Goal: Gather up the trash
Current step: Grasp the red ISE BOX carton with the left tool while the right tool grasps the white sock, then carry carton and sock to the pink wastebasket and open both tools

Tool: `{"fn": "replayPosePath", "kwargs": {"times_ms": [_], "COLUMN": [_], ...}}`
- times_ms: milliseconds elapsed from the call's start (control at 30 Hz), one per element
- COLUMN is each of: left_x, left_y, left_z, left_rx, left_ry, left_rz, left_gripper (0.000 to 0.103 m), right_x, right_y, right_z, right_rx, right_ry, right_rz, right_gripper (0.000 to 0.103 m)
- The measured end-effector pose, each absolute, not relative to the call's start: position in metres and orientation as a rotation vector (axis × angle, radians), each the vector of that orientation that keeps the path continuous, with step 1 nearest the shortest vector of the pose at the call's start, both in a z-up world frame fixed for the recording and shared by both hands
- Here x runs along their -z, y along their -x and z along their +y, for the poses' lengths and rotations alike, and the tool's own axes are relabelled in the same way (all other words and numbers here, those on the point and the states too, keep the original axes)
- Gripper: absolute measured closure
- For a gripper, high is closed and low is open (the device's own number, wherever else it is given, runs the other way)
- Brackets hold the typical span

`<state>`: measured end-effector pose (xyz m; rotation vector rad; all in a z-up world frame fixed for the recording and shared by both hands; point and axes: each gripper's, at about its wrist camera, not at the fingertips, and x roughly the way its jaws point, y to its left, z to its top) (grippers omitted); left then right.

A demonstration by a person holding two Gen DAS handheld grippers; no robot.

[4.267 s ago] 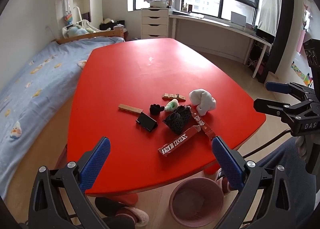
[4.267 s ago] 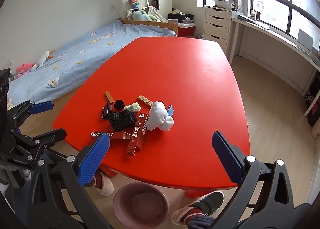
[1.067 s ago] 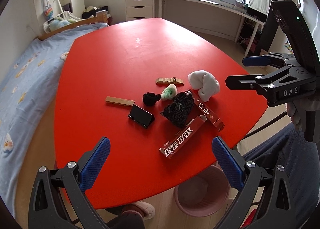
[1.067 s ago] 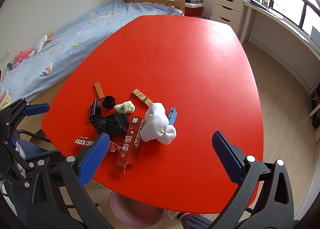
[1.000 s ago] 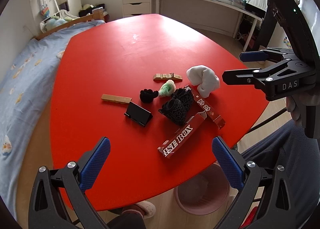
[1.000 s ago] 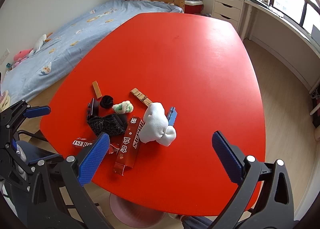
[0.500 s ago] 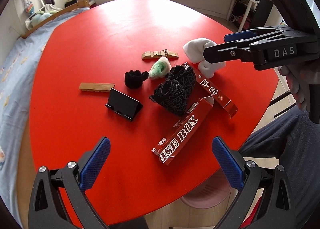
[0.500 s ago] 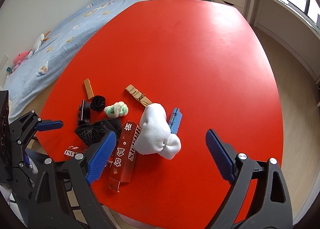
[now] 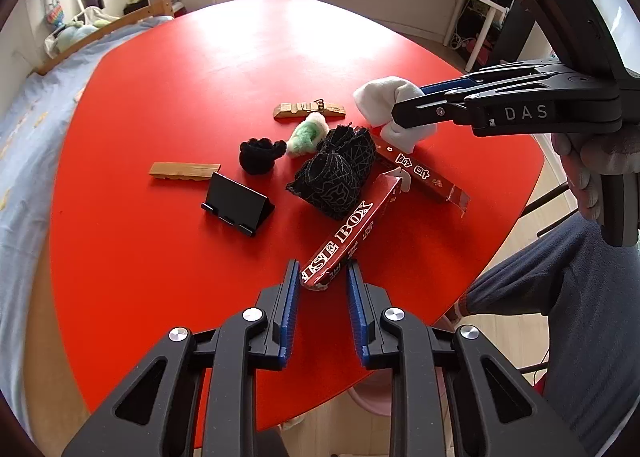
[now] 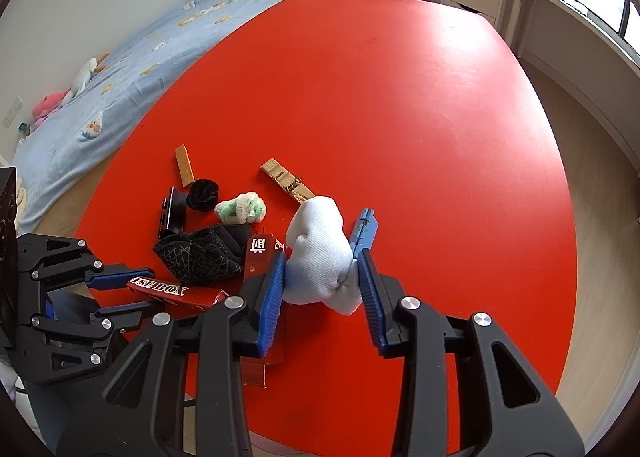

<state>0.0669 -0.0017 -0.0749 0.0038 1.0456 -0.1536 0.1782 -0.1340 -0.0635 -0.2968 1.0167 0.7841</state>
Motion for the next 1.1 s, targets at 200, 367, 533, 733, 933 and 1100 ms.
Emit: {"fn": "replayPosePath", "kwargs": {"times_ms": [200,367,533,733,933,1100], "left_x": [0.071,0.064,0.056,0.045,0.032,0.028], "left_y": [-0.063,-0.058,-0.051,-0.038,-0.022,-0.006], "left_z": [-0.001,-0.001,-0.003,-0.008,-0.014,-0.021], "left_rx": [0.156,0.157,0.159,0.162,0.164,0.165], "left_ry": [0.023,0.039,0.051,0.056,0.052,0.046], "left_rz": [1.024,0.997,0.973,0.945,0.918,0.91], "left_gripper": [0.088,0.09,0.091,0.091,0.091,0.091], "right_x": [0.056,0.046,0.038,0.025,0.009,0.003], "right_y": [-0.175,-0.17,-0.159,-0.14,-0.112,-0.088], "right_z": [-0.143,-0.152,-0.162,-0.175,-0.191,-0.205], "right_rx": [-0.776,-0.775,-0.777,-0.79,-0.816,-0.835], "right_ry": [0.281,0.27,0.267,0.261,0.253,0.258], "right_rz": [0.987,0.953,0.923,0.879,0.834,0.816], "right_gripper": [0.071,0.072,0.072,0.072,0.072,0.072]}}
